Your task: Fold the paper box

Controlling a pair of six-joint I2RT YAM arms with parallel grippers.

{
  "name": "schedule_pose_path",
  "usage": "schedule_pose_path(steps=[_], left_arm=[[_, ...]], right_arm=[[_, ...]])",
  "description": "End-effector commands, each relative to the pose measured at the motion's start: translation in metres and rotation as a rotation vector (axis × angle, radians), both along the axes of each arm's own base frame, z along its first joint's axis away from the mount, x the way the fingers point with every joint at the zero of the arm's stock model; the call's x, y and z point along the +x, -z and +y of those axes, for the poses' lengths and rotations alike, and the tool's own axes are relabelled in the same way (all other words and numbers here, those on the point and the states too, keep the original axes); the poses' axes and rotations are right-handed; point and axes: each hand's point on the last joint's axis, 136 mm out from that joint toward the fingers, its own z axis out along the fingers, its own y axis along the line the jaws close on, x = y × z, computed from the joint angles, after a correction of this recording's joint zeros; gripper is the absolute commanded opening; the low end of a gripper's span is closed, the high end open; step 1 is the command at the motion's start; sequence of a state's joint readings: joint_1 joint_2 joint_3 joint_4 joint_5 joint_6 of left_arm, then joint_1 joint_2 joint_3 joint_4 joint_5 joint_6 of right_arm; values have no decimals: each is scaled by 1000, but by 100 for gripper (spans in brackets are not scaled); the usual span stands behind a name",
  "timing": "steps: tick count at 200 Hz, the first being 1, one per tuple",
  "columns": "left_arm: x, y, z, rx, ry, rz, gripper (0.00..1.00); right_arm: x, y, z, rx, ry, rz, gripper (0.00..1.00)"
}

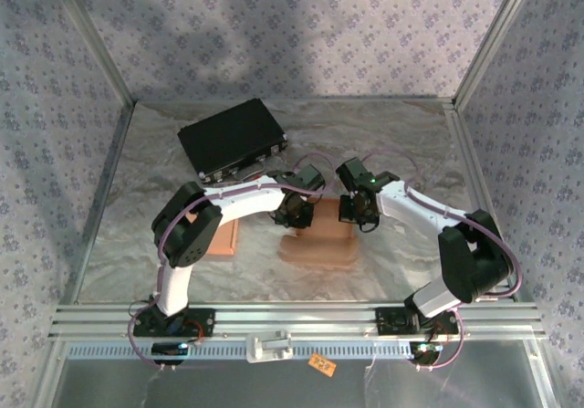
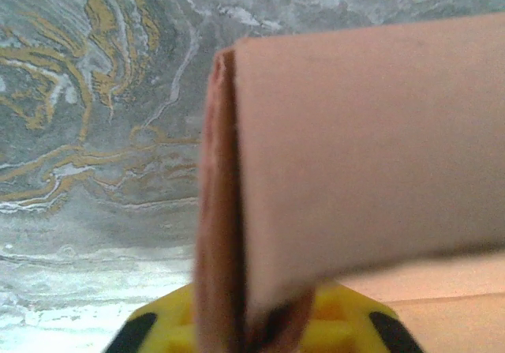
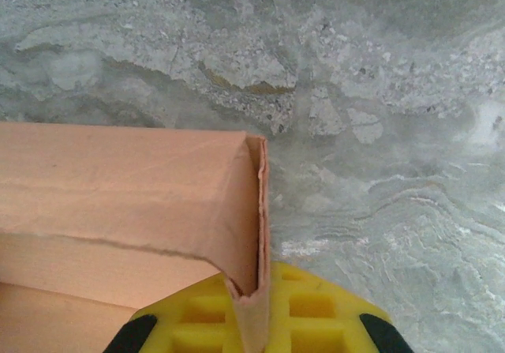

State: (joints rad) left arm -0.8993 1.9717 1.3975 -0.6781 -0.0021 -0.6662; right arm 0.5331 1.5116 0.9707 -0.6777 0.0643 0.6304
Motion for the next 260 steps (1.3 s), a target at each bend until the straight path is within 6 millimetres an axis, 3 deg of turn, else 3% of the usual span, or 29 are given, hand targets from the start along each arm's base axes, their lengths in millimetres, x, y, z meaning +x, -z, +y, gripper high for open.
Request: schedule_pose_path(steps=[1, 74, 96, 117, 137, 203, 260], left_arm=[[-19, 8, 32, 147, 26, 33, 0], [-7, -3, 45, 242, -1, -86, 0], [0, -17, 39, 211, 3, -116, 35], [11, -34, 37, 183, -6, -132, 47], [18, -40, 25, 100, 5, -124, 51], [40, -47, -2, -33, 25, -113, 49], [49, -46, -1, -31, 17, -141, 44]], right_arm=[[12, -13, -6, -15, 59, -81, 0], [10, -13, -1, 3, 49, -77, 0], [7, -10, -2, 0, 42, -68, 0], [5, -7, -5, -7, 41, -52, 0], [4, -6, -6, -4, 46, -46, 0], [5, -5, -6, 1, 50, -38, 0], [8, -8, -2, 28, 49, -40, 0]])
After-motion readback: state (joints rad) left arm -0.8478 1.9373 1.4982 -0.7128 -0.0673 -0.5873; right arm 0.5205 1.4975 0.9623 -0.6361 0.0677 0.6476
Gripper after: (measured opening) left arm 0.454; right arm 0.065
